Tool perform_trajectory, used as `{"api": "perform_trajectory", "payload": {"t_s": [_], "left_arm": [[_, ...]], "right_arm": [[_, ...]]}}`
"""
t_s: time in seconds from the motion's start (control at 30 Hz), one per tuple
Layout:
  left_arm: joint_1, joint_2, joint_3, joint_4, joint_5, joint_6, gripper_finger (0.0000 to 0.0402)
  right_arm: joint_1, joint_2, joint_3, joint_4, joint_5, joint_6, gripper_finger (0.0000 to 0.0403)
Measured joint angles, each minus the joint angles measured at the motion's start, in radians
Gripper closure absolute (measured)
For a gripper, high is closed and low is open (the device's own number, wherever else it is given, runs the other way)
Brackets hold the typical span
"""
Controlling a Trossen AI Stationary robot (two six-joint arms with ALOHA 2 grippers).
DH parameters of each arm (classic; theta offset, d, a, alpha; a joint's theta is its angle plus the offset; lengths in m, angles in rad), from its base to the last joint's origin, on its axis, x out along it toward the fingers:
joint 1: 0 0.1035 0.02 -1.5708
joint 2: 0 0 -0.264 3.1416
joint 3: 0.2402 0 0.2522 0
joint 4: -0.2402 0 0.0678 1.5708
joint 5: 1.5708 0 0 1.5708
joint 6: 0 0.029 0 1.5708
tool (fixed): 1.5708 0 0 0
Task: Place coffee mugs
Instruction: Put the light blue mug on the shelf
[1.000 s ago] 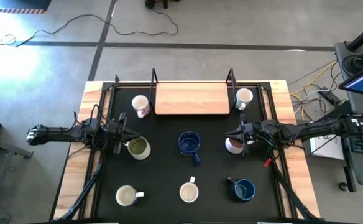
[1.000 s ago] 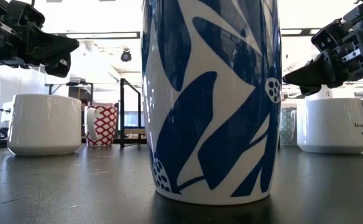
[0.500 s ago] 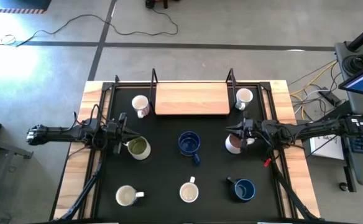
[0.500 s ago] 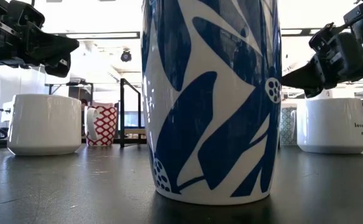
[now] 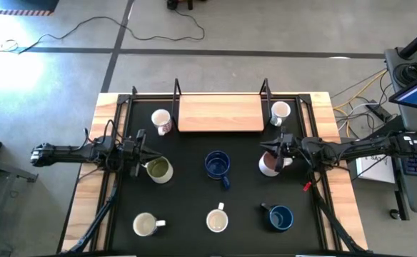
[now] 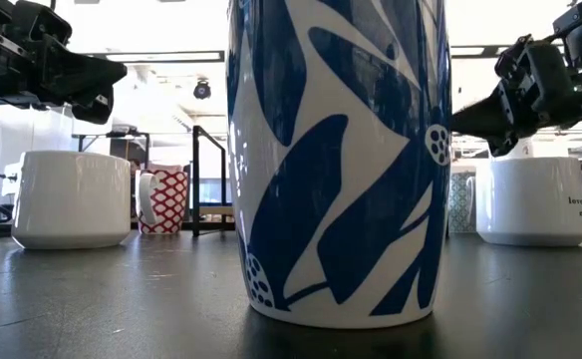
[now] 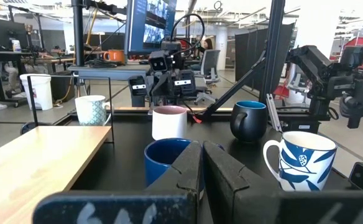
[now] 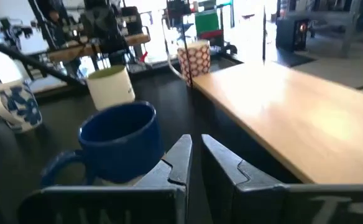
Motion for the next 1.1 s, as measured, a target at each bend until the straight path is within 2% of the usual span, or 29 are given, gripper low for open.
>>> {"api": "perform_trajectory", "payload": {"t_s": [0.1,0.3,0.5,0.7,0.87,1.1], "left_arm": [[0.000,0.000,0.000,0.000,0.000,0.000,0.0402],[0.000,0.000,0.000,0.000,0.000,0.000,0.0402],[0.000,0.000,0.000,0.000,0.000,0.000,0.0402],[0.000,0.000,0.000,0.000,0.000,0.000,0.0402],[0.000,0.000,0.000,0.000,0.000,0.000,0.0402],[0.000,0.000,0.000,0.000,0.000,0.000,0.0402]], "right_arm": [[0.000,-0.001,0.000,0.026,0.037,-0.048,0.0380],[0.000,0.000,0.000,0.063,0.030,-0.057,0.0380],[0.000,-0.001,0.003,0.137,0.030,0.026,0.0380],[0.000,0.006,0.075,0.116,0.030,0.044,0.0380],[0.000,0.007,0.198,-0.097,0.039,0.031,0.0380],[0.000,0.007,0.404,-0.529,0.216,0.135,0.0380]]}}
